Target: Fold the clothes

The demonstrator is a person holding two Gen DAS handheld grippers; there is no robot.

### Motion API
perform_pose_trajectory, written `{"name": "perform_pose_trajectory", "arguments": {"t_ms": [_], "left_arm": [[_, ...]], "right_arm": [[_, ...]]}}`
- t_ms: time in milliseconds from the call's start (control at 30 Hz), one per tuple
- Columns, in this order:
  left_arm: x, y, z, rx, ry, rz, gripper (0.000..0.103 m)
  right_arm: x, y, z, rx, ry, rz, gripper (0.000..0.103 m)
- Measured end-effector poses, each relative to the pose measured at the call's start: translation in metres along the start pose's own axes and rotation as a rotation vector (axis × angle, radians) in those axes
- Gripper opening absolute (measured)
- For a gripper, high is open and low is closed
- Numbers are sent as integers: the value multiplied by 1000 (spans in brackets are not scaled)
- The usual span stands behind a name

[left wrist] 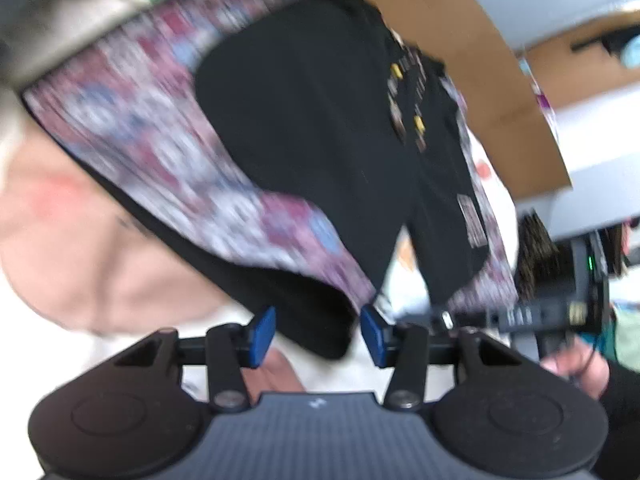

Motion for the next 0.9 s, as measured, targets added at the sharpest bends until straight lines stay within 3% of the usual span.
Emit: {"name": "perform_pose_trajectory", "arguments": {"t_ms": [200,467,667,900], "left_arm": [[34,42,-35,-113,180,69,49],[72,90,-55,-192,490,323,48],[85,101,-47,-191,603,452,47],[104,105,-36,-169,680,523,47]], "right_arm": [[3,0,0,0,-10,-9,45],[2,2,1,-11,-23,-7,45],[0,2,1,-13,-34,-10,45],[-1,3,1,-17,-41,-16,45]]}}
Point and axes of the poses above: each gripper's, at about its wrist camera, not at the fingertips, and z roughly the way its jaws point, x to its left, y to its top, the point moved 9 cm from there along z, roughly the way its jaws point, and after that the axes turned 4 degrees about -y, right-handed, at the moved point
